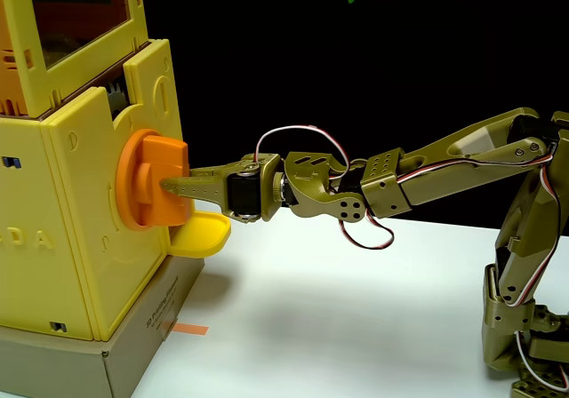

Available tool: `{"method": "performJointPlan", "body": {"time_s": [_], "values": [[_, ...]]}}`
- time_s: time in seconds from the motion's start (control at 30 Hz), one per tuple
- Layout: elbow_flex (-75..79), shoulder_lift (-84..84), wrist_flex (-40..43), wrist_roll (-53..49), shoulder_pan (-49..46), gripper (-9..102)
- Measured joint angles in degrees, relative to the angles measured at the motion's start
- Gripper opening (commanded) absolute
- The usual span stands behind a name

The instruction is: Turn the button of vending machine.

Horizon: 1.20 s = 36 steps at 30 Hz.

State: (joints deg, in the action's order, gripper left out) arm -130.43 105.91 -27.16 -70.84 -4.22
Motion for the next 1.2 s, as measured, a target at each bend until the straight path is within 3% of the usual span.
{"method": "performJointPlan", "body": {"time_s": [0.27,0.47,0.73,0.9,1.2], "values": [[0.0,0.0,0.0,1.6,0.4,-1],[0.2,0.6,2.6,14.2,0.6,-1],[0.4,4.6,9.8,51.3,0.3,-1],[0.4,7.7,17.3,81.4,0.1,-1],[0.1,11.7,20.1,136.0,-0.2,-1]]}}
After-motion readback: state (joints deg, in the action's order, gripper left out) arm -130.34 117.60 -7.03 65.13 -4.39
